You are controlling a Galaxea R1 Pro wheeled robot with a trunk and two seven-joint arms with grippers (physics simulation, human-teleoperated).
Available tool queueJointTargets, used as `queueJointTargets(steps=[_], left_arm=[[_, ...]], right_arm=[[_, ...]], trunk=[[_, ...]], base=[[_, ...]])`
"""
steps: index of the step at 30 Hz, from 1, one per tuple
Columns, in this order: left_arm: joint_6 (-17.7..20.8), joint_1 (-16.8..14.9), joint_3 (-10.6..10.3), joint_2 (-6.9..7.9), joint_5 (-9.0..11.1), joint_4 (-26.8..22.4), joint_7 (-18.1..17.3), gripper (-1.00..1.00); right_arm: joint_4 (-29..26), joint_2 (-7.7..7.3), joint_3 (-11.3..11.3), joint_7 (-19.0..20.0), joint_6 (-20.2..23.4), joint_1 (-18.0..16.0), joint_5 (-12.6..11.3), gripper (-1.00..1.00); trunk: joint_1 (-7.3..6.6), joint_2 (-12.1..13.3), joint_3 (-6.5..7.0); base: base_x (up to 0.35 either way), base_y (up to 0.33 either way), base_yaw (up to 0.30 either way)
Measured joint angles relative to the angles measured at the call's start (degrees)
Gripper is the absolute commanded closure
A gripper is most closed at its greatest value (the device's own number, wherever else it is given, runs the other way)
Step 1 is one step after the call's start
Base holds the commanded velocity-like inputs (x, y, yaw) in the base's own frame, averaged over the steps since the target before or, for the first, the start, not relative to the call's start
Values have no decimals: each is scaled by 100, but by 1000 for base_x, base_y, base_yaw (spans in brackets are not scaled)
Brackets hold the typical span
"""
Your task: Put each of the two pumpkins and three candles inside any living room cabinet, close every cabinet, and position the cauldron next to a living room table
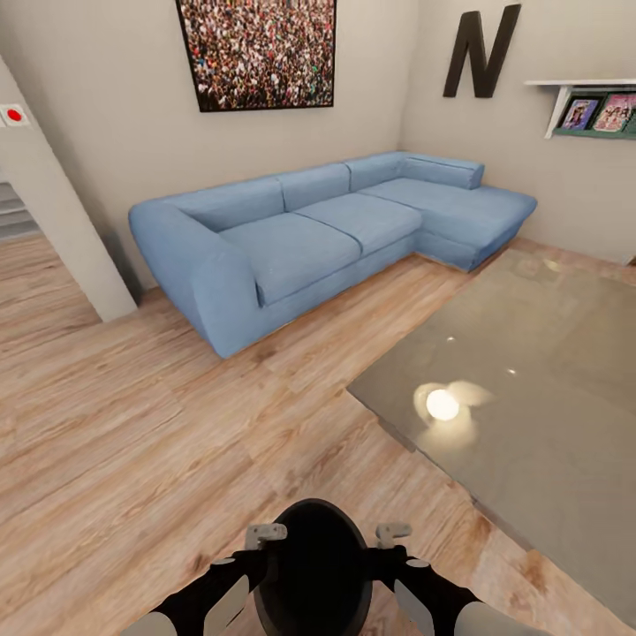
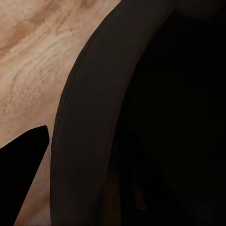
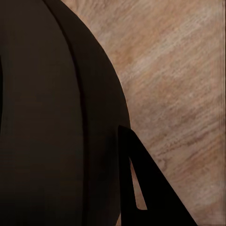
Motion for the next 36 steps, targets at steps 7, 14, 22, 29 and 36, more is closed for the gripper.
queueJointTargets(steps=[7, 14, 22, 29, 36], left_arm=[[-2, -2, -4, -5, 10, 12, 2, 100], [-2, 1, -1, -7, 12, 11, 5, 100], [-2, -2, -8, -6, 20, 16, 5, 100], [-2, -3, -13, 0, 21, 9, 2, 100], [-8, -1, -8, -10, 22, 23, 3, 100]], right_arm=[[-1, -1, 2, -1, 11, -1, 1, 100], [0, -3, 9, 1, 16, -2, -3, 100], [2, 0, 7, -1, 17, -2, -2, 100], [2, 2, 0, -2, 7, -1, 1, 100], [0, -3, 7, 1, 18, -1, -2, 100]], trunk=[[-43, 79, 35], [-197, 359, 161], [-264, 481, 215], [-264, 481, 216], [-264, 481, 215]], base=[[0, 0, -281], [0, 0, -114], [0, 0, -8], [0, 0, -208], [0, 0, -276]])
